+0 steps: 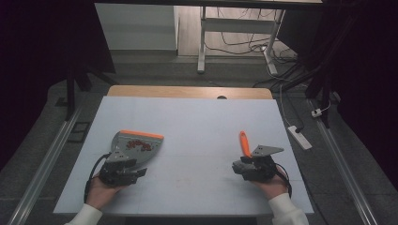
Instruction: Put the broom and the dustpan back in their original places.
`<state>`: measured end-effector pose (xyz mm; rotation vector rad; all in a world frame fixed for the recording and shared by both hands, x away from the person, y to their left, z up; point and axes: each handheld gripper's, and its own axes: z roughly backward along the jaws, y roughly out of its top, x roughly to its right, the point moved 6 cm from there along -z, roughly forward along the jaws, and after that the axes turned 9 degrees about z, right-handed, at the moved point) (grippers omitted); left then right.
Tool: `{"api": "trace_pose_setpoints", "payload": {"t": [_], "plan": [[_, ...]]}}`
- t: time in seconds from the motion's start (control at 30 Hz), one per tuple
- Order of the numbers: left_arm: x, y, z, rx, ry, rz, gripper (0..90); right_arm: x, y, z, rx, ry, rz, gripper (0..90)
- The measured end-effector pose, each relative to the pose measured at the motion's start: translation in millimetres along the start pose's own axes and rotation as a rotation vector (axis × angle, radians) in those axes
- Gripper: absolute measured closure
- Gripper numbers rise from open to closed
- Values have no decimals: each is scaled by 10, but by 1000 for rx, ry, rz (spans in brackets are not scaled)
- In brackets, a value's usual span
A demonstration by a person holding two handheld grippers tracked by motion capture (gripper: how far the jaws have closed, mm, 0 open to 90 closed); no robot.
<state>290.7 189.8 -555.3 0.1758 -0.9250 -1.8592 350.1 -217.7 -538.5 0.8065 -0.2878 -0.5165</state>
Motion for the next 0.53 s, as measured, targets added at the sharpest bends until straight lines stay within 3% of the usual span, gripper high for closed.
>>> {"api": "trace_pose_setpoints", "payload": {"t": [0.53], "plan": [[30,-7,-41,-17,-15,-18,401,-39,27,21,41,-2,22,427]]}}
